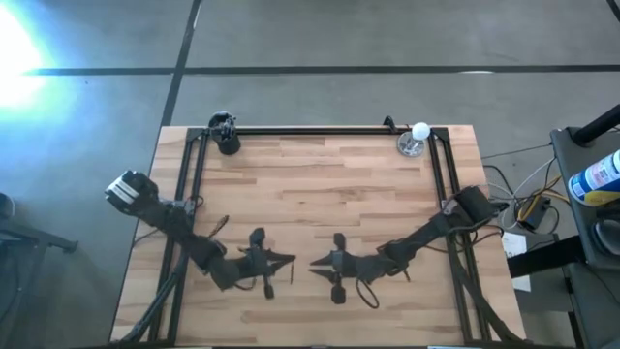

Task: Pick & Place Makeup Supplies
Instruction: Put the makeup brush into the makeup holder

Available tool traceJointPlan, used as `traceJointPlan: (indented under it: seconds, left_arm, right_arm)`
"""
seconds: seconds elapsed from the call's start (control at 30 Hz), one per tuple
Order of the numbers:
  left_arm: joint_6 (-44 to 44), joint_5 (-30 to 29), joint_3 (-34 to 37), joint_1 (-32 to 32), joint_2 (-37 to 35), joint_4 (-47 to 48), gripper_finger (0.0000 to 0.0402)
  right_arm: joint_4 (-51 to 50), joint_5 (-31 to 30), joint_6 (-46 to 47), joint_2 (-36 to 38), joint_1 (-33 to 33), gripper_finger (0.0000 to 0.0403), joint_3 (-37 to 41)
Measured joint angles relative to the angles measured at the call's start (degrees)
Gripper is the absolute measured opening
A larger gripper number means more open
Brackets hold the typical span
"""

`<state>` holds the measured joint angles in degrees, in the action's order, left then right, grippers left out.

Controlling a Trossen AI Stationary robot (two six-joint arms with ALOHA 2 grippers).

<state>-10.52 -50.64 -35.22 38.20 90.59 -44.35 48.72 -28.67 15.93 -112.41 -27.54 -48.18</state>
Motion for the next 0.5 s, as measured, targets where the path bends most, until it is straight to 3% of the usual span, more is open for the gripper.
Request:
traceJointPlan:
  seconds: [0.17, 0.5]
  left_arm:
    - [7.12, 0.86, 2.27, -0.82, 0.03, -10.91, 0.0000]
    - [14.02, 1.61, 0.30, -2.14, 0.04, -11.57, 0.0000]
  right_arm:
    - [5.63, -2.15, 1.07, -3.45, 1.36, 0.0124, -0.94]
    - [6.14, 0.31, 0.95, -7.33, 2.91, 0.0187, -6.49]
